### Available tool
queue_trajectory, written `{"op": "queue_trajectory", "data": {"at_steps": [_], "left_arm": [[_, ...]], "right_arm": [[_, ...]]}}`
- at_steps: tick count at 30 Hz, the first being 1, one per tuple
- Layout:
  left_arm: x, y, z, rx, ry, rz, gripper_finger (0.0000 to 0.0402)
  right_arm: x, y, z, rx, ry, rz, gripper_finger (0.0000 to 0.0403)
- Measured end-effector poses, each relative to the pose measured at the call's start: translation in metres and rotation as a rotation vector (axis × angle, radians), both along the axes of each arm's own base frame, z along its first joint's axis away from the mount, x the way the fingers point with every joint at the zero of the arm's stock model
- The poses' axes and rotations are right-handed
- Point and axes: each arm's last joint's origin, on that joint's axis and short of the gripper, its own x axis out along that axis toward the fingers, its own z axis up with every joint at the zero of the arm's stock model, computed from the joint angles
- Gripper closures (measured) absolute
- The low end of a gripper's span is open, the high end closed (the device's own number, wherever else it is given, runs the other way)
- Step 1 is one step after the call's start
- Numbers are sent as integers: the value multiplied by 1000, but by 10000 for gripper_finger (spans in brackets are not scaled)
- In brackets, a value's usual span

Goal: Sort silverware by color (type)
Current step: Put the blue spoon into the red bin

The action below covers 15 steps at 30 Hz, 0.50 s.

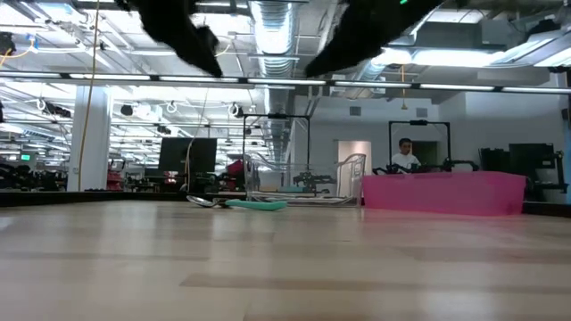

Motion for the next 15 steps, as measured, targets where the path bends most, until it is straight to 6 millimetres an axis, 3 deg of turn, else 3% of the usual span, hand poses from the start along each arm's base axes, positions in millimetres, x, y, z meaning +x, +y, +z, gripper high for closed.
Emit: {"op": "queue_trajectory", "data": {"at_steps": [6, 15], "left_arm": [[-26, -32, 27, 7, -152, 30, 199], [-48, -71, 39, 43, -244, -62, 199]], "right_arm": [[25, -29, -45, 98, 55, -123, 269], [50, -58, -100, 178, 111, -257, 186]]}}
